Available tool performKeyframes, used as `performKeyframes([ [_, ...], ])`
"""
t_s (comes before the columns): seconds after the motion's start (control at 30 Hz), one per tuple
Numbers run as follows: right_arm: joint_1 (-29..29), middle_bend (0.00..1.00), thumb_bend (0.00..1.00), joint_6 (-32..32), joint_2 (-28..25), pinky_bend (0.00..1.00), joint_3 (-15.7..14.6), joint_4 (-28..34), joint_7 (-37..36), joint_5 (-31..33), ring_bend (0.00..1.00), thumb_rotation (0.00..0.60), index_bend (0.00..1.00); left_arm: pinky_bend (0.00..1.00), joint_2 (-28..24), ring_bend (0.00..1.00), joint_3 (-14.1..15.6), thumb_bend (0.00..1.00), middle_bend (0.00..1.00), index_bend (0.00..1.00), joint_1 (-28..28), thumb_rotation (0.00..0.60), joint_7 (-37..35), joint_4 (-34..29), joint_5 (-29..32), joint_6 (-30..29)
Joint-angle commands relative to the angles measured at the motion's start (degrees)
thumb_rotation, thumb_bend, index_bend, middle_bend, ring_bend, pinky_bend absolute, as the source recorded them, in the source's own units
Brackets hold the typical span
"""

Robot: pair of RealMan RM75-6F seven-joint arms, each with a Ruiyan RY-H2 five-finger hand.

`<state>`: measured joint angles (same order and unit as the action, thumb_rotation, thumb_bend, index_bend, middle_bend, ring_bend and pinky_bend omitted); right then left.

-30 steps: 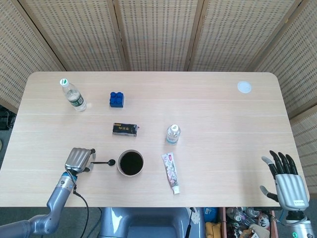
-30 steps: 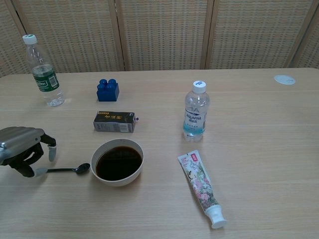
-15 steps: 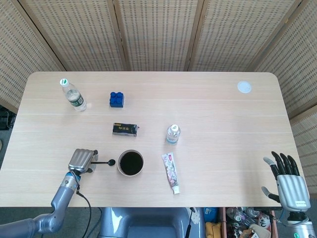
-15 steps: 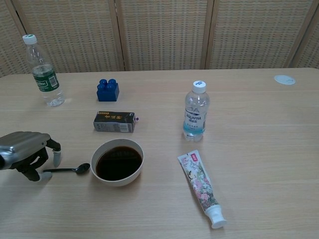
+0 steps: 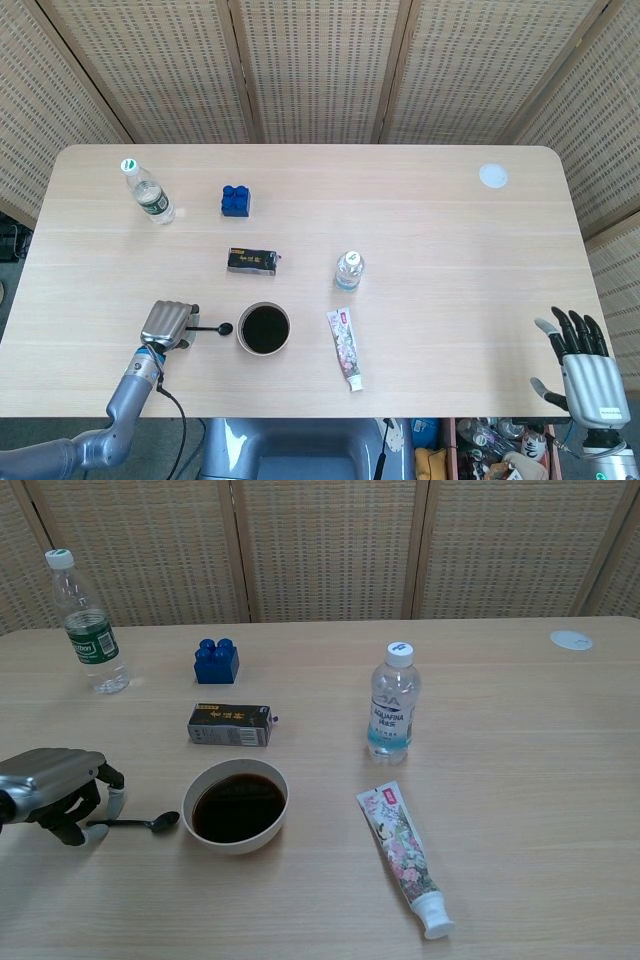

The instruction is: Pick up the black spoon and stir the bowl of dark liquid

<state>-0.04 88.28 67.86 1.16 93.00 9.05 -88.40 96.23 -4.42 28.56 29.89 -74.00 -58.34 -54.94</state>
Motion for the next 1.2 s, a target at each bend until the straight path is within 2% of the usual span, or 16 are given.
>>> performKeyframes([
  [0.03, -0.1, 0.14, 0.20, 0.0, 0.0, 0.01, 0.0, 0.0, 0.0, 0.0, 0.01, 0.600, 0.23, 0.70, 0.0, 0.80, 0.1, 0.38, 0.86, 0.54, 0.1, 0.600, 0.3, 0.0, 0.3, 0.1],
  [0.27, -0.3, 0.14, 0.20, 0.2, -0.1, 0.01, -0.1, 0.0, 0.0, 0.1, 0.01, 0.600, 0.23, 0.70, -0.1, 0.80, 0.4, 0.44, 0.86, 0.55, 0.3, 0.600, 1.5, -0.1, 1.6, 0.3],
  [0.4, -0.4, 0.14, 0.20, 0.3, -0.2, 0.01, -0.1, 0.1, 0.0, 0.0, 0.01, 0.600, 0.23, 0.70, -0.3, 0.80, 0.6, 0.47, 0.88, 0.58, 0.5, 0.600, 2.0, -0.5, 2.3, 0.5],
  [0.8, -0.4, 0.14, 0.20, 0.2, -0.5, 0.01, -0.1, 0.8, 0.7, 0.0, 0.01, 0.600, 0.23, 0.70, -1.3, 0.81, 0.7, 0.53, 0.90, 0.63, 0.6, 0.600, 0.8, -0.3, 1.2, -0.4],
  [1.2, -0.5, 0.14, 0.20, 0.5, -0.7, 0.01, -0.1, 1.2, 0.9, -0.3, 0.01, 0.600, 0.23, 0.71, -4.3, 0.82, 0.6, 0.55, 0.90, 0.65, 0.6, 0.600, 0.9, -3.4, -0.7, -2.8],
])
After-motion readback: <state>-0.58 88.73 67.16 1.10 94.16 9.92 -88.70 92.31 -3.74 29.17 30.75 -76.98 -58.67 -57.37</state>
